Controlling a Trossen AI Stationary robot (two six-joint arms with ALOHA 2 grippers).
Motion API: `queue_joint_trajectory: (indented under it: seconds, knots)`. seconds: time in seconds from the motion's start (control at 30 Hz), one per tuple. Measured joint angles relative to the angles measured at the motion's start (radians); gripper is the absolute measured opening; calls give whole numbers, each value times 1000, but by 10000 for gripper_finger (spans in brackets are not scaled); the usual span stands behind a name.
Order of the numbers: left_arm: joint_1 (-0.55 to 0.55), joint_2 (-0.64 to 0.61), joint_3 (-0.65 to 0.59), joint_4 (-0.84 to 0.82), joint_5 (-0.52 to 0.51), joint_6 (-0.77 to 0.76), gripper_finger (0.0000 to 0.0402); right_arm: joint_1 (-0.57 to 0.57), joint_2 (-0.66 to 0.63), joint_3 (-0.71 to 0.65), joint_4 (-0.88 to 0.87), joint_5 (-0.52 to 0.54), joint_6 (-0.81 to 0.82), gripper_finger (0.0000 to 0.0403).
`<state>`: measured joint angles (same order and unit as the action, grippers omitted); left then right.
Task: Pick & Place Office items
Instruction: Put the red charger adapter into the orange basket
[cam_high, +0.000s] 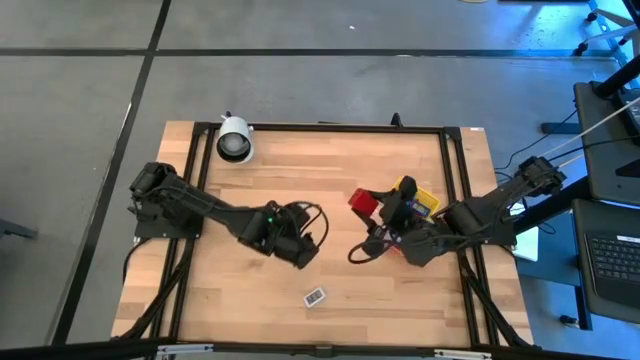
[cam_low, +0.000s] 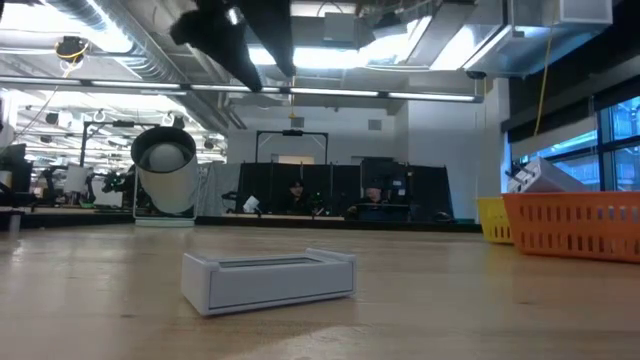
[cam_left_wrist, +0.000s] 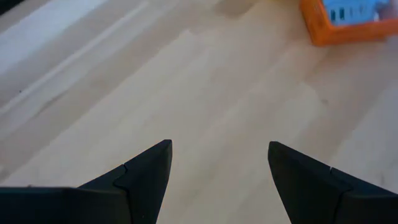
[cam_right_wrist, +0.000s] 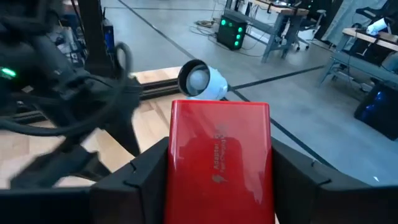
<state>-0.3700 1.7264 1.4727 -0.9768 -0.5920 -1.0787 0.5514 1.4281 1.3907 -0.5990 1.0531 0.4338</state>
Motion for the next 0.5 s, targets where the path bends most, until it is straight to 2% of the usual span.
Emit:
queue_joint_trajectory:
  seconds: [0.2, 0.37, 0.5]
  knots:
    - [83, 0, 0, 61, 0, 41, 262, -1, -39, 0, 27, 4, -60, 224]
    - [144, 0, 0, 152, 1, 56, 262, -1, -58, 0, -6, -8, -109, 215]
    - [176, 0, 0, 235, 1, 54, 262, -14, -71, 0, -157, -151, -43, 215]
